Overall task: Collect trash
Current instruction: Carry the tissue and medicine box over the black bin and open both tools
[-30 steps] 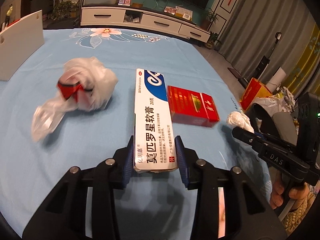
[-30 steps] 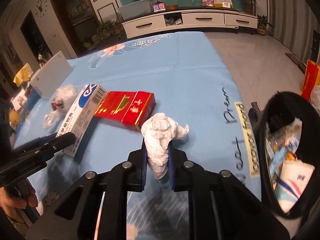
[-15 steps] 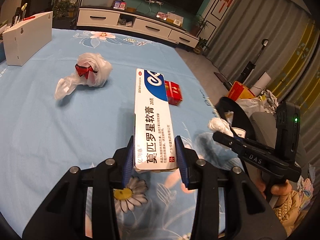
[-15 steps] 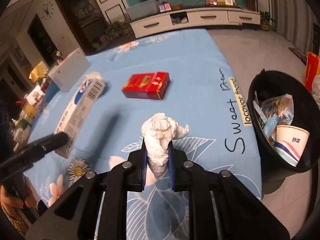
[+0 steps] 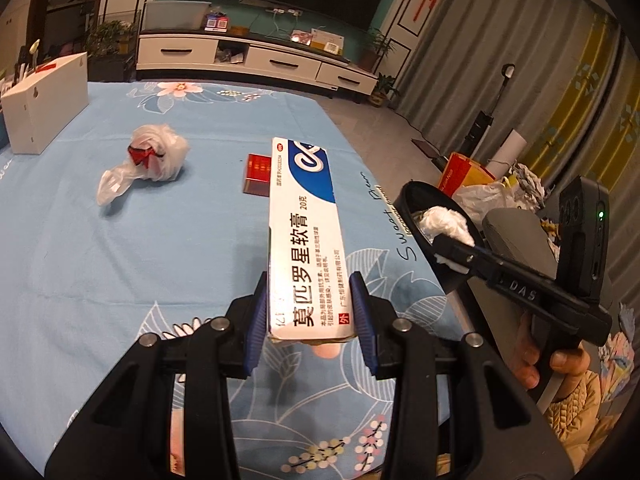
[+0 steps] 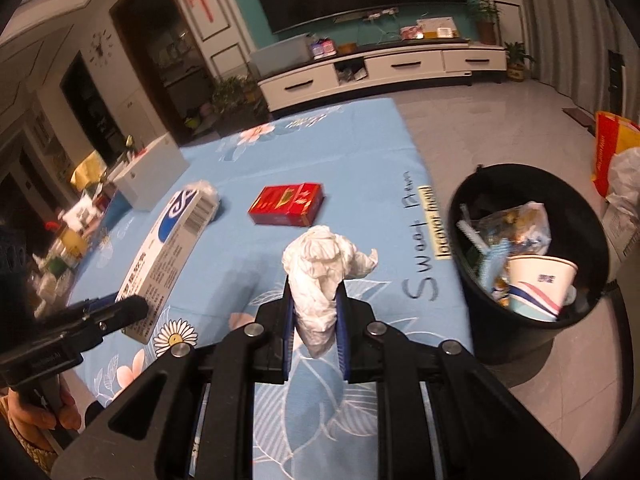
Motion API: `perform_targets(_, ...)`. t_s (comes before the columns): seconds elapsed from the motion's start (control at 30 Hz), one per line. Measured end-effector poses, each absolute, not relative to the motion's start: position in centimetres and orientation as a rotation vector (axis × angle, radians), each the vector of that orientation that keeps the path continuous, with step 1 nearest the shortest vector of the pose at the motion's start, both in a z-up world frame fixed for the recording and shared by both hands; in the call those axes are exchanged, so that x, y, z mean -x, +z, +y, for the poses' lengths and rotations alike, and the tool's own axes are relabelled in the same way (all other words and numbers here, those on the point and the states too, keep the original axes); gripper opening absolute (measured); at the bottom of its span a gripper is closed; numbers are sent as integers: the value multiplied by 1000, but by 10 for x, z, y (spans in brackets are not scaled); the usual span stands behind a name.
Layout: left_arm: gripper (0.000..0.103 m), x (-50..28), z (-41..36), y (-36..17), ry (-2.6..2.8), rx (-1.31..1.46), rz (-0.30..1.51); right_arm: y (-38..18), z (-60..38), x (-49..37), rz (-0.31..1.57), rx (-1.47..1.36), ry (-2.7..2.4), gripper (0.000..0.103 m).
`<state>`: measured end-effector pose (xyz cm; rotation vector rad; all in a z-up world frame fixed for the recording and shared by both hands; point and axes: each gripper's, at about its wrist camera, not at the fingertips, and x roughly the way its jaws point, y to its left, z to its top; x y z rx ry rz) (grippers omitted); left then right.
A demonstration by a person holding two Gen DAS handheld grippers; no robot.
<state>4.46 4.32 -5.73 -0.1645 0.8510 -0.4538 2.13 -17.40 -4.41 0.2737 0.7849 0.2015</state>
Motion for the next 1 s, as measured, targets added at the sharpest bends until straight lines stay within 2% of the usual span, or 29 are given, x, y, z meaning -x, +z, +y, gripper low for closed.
perform_targets(0.53,40,-68,-43,-49,-609,56,858,-55,-284,-2,710,-448,-25,18)
perform_targets(1.0,40,-116,-153,-71,-794,-40,934,-87,-334,-8,719,-554,-122,18)
